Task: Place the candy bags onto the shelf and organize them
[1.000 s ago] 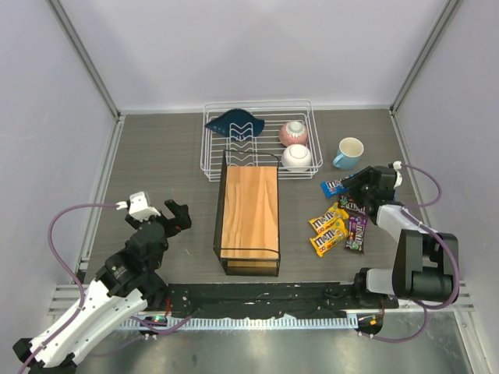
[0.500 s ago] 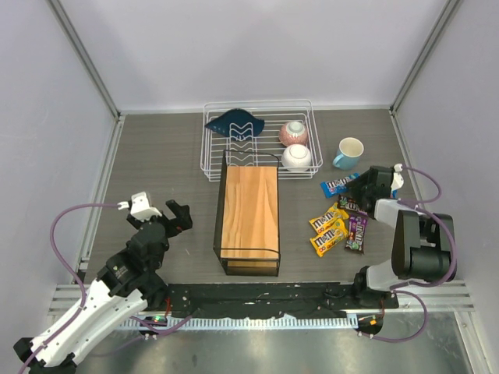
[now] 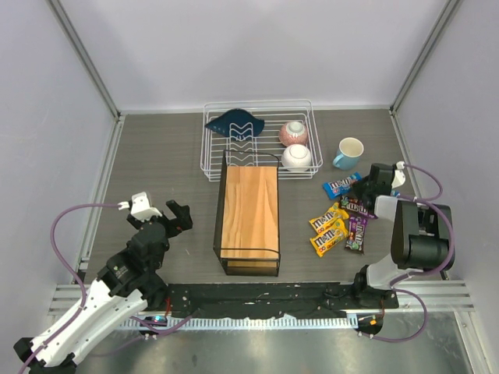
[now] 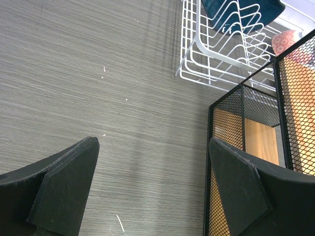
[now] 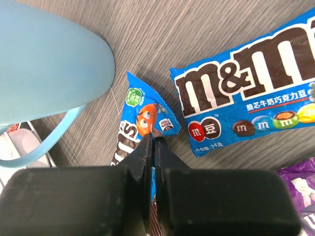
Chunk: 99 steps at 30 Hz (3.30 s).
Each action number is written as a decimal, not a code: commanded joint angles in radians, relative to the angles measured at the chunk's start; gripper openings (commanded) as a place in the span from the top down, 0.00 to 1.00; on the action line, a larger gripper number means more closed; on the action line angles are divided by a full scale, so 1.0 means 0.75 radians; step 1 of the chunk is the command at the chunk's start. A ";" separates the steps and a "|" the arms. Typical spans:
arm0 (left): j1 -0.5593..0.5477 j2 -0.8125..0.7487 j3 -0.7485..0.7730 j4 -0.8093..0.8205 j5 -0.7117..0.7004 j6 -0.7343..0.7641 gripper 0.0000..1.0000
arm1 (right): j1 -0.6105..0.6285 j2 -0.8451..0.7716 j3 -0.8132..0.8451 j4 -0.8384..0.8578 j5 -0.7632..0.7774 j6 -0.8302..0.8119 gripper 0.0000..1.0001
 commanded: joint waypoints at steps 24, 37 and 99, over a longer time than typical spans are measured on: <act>-0.002 -0.009 0.057 0.004 0.012 0.002 0.00 | 0.014 -1.149 0.229 -0.723 -0.323 0.134 0.99; -0.004 -0.019 0.072 -0.021 0.022 -0.007 0.00 | 0.664 -0.964 0.431 -0.696 0.216 0.102 0.99; -0.002 0.005 0.043 0.024 0.049 0.004 0.00 | 0.778 -0.992 0.372 -1.363 1.350 0.276 0.15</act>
